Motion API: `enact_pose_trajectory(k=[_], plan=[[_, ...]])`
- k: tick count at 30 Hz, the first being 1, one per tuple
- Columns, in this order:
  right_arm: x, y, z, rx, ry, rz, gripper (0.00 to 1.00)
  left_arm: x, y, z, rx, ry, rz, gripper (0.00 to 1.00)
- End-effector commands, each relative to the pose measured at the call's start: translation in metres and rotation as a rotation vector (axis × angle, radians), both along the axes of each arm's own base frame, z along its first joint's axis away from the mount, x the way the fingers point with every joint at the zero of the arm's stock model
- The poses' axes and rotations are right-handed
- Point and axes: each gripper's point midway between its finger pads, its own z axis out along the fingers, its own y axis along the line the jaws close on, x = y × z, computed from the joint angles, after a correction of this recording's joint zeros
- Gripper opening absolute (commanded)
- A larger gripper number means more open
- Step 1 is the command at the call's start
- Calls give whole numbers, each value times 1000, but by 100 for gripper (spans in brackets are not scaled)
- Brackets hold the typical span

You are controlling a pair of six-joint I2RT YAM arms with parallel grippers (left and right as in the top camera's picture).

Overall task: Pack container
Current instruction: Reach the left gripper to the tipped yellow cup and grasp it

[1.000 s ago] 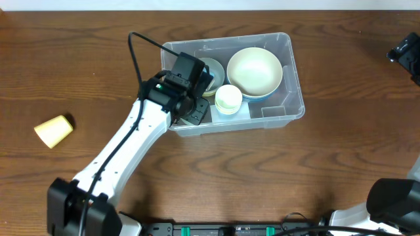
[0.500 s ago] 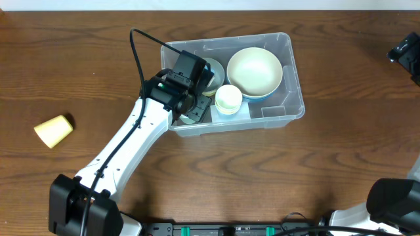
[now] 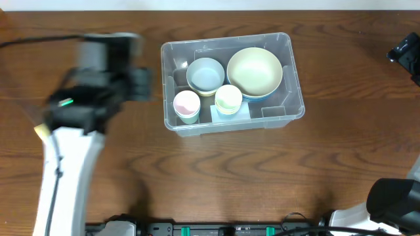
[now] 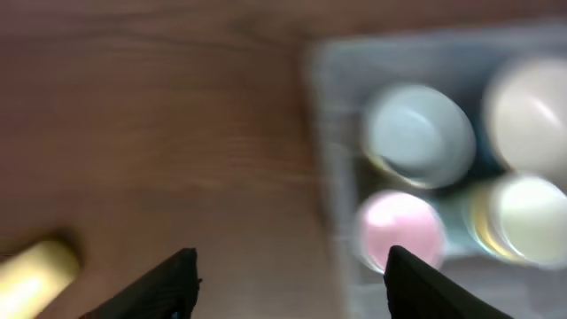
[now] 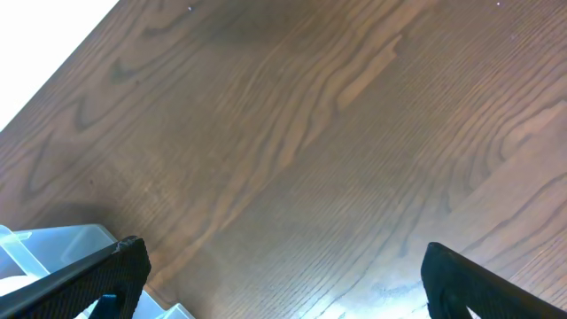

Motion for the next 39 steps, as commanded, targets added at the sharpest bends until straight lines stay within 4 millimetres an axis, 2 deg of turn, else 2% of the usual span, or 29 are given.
enact_pose_trajectory(k=[1, 8, 10, 13, 16, 20, 26, 31, 36, 39], plan=[[0, -1, -2, 9, 3, -14, 99, -4, 41, -6, -167, 34, 150, 68], [0, -1, -2, 9, 3, -14, 99, -12, 129, -15, -536, 6, 329, 68], [0, -1, -2, 9, 3, -14, 99, -13, 148, -19, -633, -10, 356, 68], [0, -1, -2, 9, 3, -14, 99, -13, 179, -32, -755, -21, 406, 68], [0, -1, -2, 9, 3, -15, 99, -14, 202, -56, -837, 9, 462, 68], [0, -1, -2, 9, 3, -15, 99, -9, 217, -85, -942, 45, 484, 68], [0, -1, -2, 9, 3, -15, 99, -8, 234, -111, -1018, 64, 517, 68], [0, -1, -2, 9, 3, -14, 99, -20, 248, -114, -1024, 55, 568, 68], [0, -1, -2, 9, 3, -14, 99, -49, 263, -147, -878, 208, 736, 68], [0, -1, -2, 9, 3, -14, 99, -55, 268, -157, -876, 230, 803, 68]])
